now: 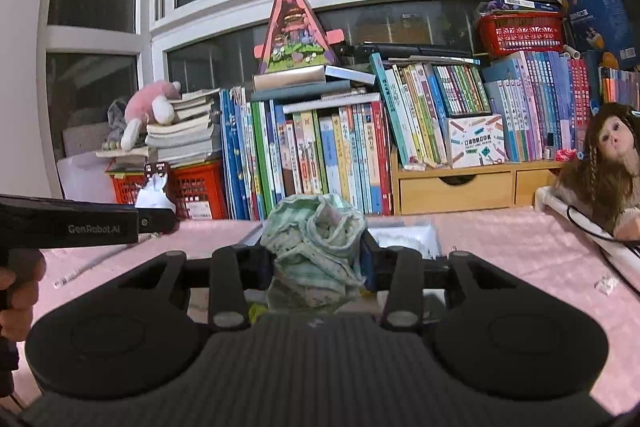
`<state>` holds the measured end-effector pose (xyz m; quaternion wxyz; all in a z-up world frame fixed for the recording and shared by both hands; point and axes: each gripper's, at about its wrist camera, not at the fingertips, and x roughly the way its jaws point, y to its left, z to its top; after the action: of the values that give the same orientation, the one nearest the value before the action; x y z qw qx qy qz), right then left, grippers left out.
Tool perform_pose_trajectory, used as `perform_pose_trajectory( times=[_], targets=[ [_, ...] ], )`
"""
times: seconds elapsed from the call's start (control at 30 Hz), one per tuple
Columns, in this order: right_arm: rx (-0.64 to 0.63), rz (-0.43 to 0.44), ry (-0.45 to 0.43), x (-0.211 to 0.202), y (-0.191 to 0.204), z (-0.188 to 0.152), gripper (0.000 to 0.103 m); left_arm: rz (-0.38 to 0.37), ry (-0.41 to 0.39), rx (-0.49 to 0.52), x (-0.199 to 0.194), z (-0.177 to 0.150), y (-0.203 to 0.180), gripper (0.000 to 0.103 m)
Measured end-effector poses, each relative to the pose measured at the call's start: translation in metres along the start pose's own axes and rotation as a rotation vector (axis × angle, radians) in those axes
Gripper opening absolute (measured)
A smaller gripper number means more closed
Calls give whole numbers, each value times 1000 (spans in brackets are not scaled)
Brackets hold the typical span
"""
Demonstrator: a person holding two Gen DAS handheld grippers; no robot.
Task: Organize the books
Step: 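Carry the tissue and the checked cloth with both tools over the foil tray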
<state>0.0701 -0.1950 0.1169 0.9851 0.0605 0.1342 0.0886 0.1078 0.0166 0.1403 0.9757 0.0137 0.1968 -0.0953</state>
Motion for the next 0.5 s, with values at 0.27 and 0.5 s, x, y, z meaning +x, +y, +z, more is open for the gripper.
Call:
perform_pose_trajectory(
  times=[0.27,0.5],
  targets=[
    [62,39,80,45,-23,40,45,-41,119,-16,55,48,5,39],
    [163,88,243,117,-36,60,45,-34,296,-45,136,72,12,39]
  ],
)
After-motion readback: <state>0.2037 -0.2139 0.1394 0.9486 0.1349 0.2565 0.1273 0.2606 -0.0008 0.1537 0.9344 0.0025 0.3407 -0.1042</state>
